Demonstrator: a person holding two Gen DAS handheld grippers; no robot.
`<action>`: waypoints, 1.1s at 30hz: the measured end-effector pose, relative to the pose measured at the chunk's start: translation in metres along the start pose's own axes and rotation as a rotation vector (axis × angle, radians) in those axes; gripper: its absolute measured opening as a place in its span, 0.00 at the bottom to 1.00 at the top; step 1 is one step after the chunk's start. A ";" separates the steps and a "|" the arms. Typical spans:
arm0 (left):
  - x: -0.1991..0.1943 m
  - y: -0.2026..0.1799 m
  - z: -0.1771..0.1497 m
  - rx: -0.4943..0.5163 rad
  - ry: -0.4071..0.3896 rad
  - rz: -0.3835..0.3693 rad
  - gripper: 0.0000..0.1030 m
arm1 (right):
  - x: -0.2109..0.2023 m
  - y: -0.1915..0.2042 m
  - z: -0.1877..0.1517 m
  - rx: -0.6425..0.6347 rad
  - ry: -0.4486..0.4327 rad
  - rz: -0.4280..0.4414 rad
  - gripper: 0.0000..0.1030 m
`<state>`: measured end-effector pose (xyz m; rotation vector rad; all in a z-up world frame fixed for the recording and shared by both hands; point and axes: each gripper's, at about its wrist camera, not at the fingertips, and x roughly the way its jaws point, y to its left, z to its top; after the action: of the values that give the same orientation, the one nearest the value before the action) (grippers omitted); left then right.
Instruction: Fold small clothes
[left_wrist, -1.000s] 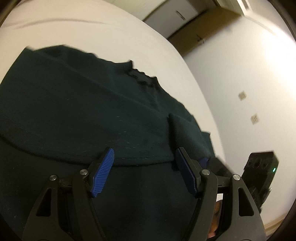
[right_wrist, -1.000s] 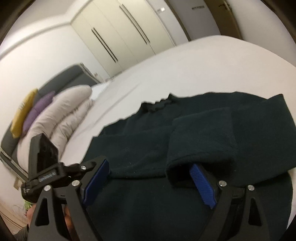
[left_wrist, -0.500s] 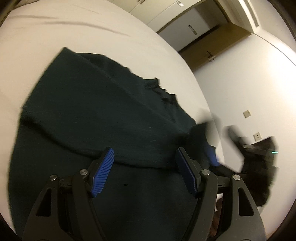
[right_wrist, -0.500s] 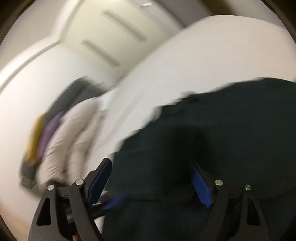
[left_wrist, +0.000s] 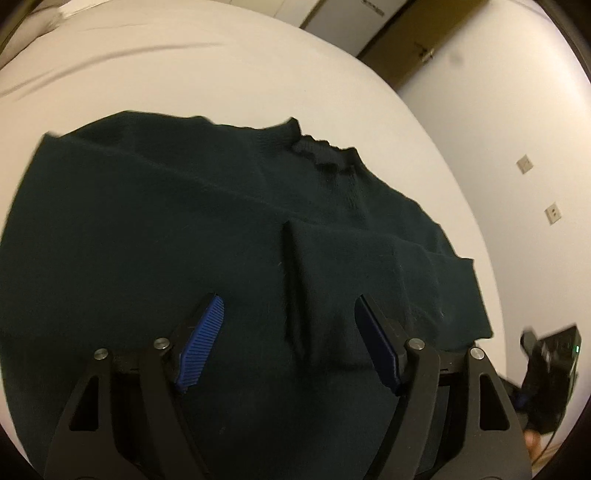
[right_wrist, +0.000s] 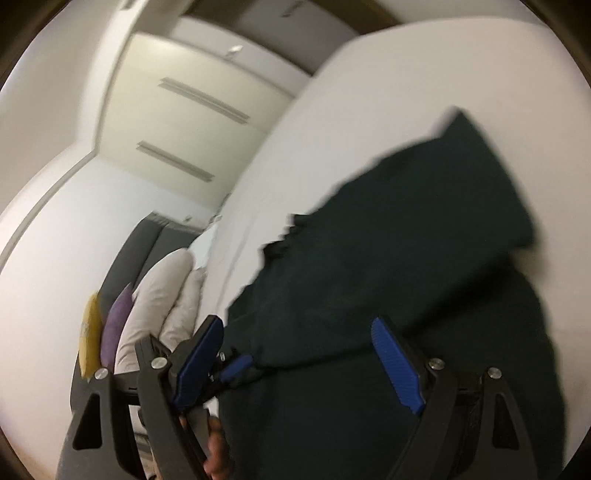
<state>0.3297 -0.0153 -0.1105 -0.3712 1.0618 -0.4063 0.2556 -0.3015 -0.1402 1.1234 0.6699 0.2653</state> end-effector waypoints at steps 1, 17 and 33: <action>0.006 -0.005 0.004 0.016 0.013 0.017 0.71 | -0.005 -0.010 -0.001 0.037 0.003 0.003 0.82; -0.009 -0.015 0.025 -0.002 -0.012 -0.003 0.06 | -0.016 -0.054 0.008 0.258 -0.037 0.096 0.80; -0.033 0.048 0.022 -0.109 -0.130 0.017 0.06 | -0.008 -0.061 0.034 0.377 -0.096 0.132 0.83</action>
<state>0.3422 0.0449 -0.0990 -0.4790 0.9617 -0.3051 0.2624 -0.3571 -0.1827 1.5350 0.5737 0.1997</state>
